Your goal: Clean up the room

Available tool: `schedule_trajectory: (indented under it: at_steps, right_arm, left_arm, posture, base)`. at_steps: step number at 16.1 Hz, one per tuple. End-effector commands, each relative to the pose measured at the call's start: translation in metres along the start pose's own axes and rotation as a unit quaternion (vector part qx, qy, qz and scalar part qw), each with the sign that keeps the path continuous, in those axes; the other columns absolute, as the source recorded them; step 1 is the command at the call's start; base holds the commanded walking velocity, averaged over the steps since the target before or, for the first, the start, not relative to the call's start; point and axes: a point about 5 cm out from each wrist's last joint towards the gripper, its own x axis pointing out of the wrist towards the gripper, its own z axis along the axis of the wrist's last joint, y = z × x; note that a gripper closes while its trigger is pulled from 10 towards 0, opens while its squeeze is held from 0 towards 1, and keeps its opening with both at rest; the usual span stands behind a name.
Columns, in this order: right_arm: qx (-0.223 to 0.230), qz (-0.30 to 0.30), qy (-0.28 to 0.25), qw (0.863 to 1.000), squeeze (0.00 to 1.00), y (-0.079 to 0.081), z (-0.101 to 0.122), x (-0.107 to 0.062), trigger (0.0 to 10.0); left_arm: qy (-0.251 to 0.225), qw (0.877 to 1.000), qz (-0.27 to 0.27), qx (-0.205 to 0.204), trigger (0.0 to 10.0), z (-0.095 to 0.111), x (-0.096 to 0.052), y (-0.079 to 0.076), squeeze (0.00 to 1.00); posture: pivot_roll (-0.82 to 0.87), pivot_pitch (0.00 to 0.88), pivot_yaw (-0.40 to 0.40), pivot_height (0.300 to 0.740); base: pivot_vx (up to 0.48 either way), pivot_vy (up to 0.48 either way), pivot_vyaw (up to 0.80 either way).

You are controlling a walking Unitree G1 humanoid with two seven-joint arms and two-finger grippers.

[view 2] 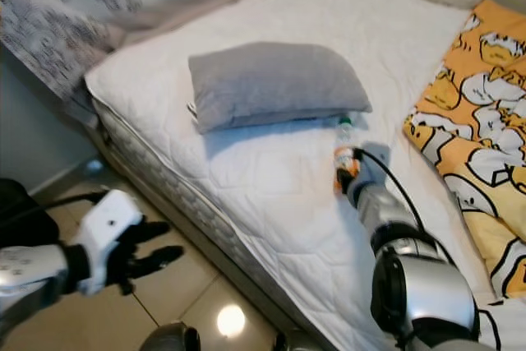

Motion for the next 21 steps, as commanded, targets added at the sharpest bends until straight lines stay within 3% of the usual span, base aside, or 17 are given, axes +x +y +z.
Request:
schedule_trajectory:
  at_steps: [1, 6, 8, 10, 11, 12, 13, 17, 21]
  right_arm:
    - [0.032, -0.008, -0.012, 0.999, 0.00, -0.009, 0.002, -0.002, 0.0]
    - [0.062, -0.007, -0.039, 0.997, 0.00, -0.023, 0.005, -0.005, 0.0]
    - [0.083, 0.003, -0.085, 0.993, 0.00, -0.025, 0.017, -0.009, 0.0]
    - [0.091, 0.001, -0.112, 0.990, 0.00, -0.023, 0.016, -0.011, 0.0]
    - [0.118, -0.010, -0.163, 0.979, 0.00, -0.022, 0.017, -0.019, 9.1]
    - [0.139, -0.016, -0.175, 0.975, 0.00, -0.022, 0.013, -0.022, 10.0]
    - [0.167, -0.023, -0.186, 0.968, 0.00, -0.024, 0.007, -0.026, 10.0]
    - [0.137, -0.019, -0.236, 0.962, 0.00, -0.012, 0.000, -0.046, 10.0]
    - [0.130, 0.017, -0.273, 0.953, 0.00, 0.014, 0.011, -0.059, 10.0]
  left_arm:
    - [0.000, 1.000, 0.008, 0.002, 10.0, -0.001, 0.005, 0.003, 0.00]
    - [-0.015, 0.999, 0.030, -0.008, 10.0, 0.000, 0.021, 0.009, 0.00]
    - [-0.042, 0.995, 0.087, -0.022, 10.0, 0.006, 0.029, 0.022, 0.00]
    - [-0.041, 0.992, 0.119, -0.025, 10.0, 0.003, 0.034, 0.025, 0.00]
    - [-0.067, 0.986, 0.147, -0.041, 10.0, 0.005, 0.037, 0.025, 0.00]
    - [-0.082, 0.983, 0.158, -0.050, 10.0, 0.006, 0.040, 0.025, 0.00]
    - [-0.092, 0.980, 0.166, -0.056, 10.0, 0.007, 0.043, 0.026, 0.00]
    - [-0.121, 0.967, 0.220, -0.054, 10.0, 0.010, 0.044, 0.038, 0.00]
    - [-0.141, 0.954, 0.257, -0.067, 10.0, 0.011, 0.038, 0.049, 0.00]
  posture:
    - [0.05, 0.000, -0.004, 0.740]
    - [0.02, 0.000, 0.008, 0.740]
    - [0.01, 0.000, 0.006, 0.740]
    - [0.00, 0.000, 0.004, 0.740]
    - [-0.01, 0.000, 0.006, 0.740]
    - [-0.02, 0.000, 0.006, 0.740]
    - [-0.03, 0.000, 0.008, 0.740]
    - [-0.05, 0.000, 0.019, 0.740]
    - [-0.05, 0.000, 0.012, 0.740]
  base:
    - [0.000, 0.000, 0.00]
    - [0.000, 0.000, 0.00]
    - [0.000, 0.000, 0.00]
    - [0.000, 0.000, 0.00]
    - [0.000, 0.000, 0.00]
    - [0.000, 0.000, 0.00]
    - [0.000, 0.000, 0.00]
    - [0.000, 0.000, 0.51]
    - [0.000, 0.000, 0.80]
